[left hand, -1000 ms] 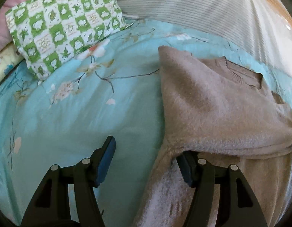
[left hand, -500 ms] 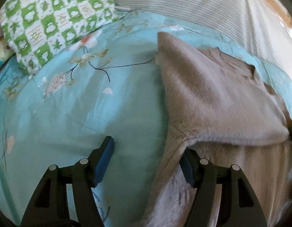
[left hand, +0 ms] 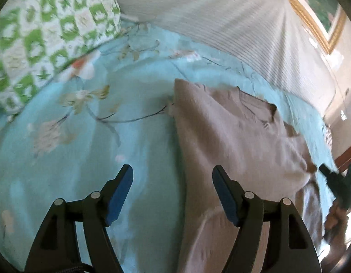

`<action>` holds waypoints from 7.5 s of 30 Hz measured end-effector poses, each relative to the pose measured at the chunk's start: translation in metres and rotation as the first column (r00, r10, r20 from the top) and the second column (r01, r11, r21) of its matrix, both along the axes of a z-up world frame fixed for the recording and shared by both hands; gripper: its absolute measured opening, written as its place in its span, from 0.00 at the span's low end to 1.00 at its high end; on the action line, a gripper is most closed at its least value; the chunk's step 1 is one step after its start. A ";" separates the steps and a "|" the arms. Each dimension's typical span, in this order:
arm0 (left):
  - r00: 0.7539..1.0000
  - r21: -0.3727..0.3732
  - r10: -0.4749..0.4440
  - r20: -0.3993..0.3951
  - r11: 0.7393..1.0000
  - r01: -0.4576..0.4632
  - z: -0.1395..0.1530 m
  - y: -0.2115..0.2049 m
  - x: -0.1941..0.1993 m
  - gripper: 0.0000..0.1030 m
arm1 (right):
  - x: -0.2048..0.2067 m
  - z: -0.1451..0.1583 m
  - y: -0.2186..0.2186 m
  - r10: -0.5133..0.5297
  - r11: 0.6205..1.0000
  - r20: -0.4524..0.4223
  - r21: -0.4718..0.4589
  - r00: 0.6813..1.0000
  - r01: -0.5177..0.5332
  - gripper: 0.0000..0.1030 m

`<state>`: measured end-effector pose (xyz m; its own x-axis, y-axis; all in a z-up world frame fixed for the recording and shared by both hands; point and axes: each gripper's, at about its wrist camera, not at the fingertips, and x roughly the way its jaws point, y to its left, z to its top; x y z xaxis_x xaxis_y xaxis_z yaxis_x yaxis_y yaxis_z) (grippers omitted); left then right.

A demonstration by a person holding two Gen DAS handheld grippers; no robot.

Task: Fold small clothes

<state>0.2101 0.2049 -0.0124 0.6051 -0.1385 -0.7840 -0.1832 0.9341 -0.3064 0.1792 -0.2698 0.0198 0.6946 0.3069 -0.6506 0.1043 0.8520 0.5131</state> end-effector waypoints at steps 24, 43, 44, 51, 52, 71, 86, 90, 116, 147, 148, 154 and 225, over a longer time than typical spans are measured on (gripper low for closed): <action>1.000 0.064 0.003 0.021 0.998 -0.005 -0.018 0.000 0.103 0.13 | 0.014 -0.033 0.005 0.027 0.996 -0.144 -0.076 0.989 -0.038 0.07; 0.999 0.066 0.053 0.011 0.996 -0.053 0.014 -0.008 0.020 0.50 | -0.029 0.007 -0.008 -0.010 0.992 -0.114 -0.127 0.993 -0.004 0.10; 0.999 0.062 0.049 0.018 0.997 -0.050 0.017 -0.014 0.007 0.52 | -0.039 0.011 -0.008 -0.006 0.992 -0.110 -0.127 0.994 -0.008 0.13; 0.999 0.048 0.012 0.038 0.999 -0.014 0.026 -0.052 -0.101 0.56 | -0.100 0.023 0.006 0.046 0.990 -0.094 -0.131 0.995 -0.058 0.31; 0.999 0.047 0.004 0.033 0.999 -0.006 0.025 -0.057 -0.115 0.56 | -0.106 0.024 0.007 0.053 0.989 -0.095 -0.129 0.994 -0.065 0.31; 0.998 -0.062 -0.005 -0.058 0.998 0.002 -0.024 -0.087 -0.289 0.62 | -0.239 0.018 0.011 0.126 0.987 -0.072 -0.090 0.989 -0.132 0.42; 0.965 -0.167 -0.179 -0.193 0.975 0.147 -0.082 -0.129 -0.312 0.60 | -0.306 -0.024 0.004 0.231 0.965 -0.181 -0.086 0.956 -0.249 0.50; 0.963 -0.153 -0.193 -0.188 0.974 0.166 -0.085 -0.137 -0.303 0.60 | -0.301 -0.037 0.008 0.258 0.955 -0.213 -0.094 0.942 -0.283 0.50; 0.970 -0.172 -0.244 0.014 0.955 0.243 -0.036 -0.117 -0.338 0.04 | -0.318 -0.029 -0.030 0.353 0.933 -0.087 0.100 0.932 -0.345 0.06; 0.930 -0.083 -0.048 0.364 0.993 0.084 0.076 -0.055 -0.049 0.04 | -0.027 0.060 -0.056 0.088 0.987 0.182 0.117 0.979 -0.110 0.06; 0.935 -0.069 -0.049 0.352 0.995 0.078 0.071 -0.055 -0.037 0.04 | -0.016 0.057 -0.055 0.081 0.988 0.174 0.115 0.981 -0.102 0.06; 0.960 -0.056 -0.041 0.275 0.997 0.058 0.039 -0.047 0.025 0.04 | 0.045 0.031 -0.054 0.045 0.995 0.087 0.080 0.995 -0.052 0.06; 0.992 -0.207 -0.065 0.107 0.975 0.086 0.002 -0.076 -0.096 0.38 | -0.043 0.017 0.017 0.128 0.991 -0.041 -0.039 0.991 -0.130 0.27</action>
<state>0.1138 0.1293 -0.0104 0.6599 -0.3425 -0.6687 -0.0735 0.8564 -0.5111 0.1364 -0.2528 0.0364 0.6254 0.3647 -0.6899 0.0109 0.8799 0.4751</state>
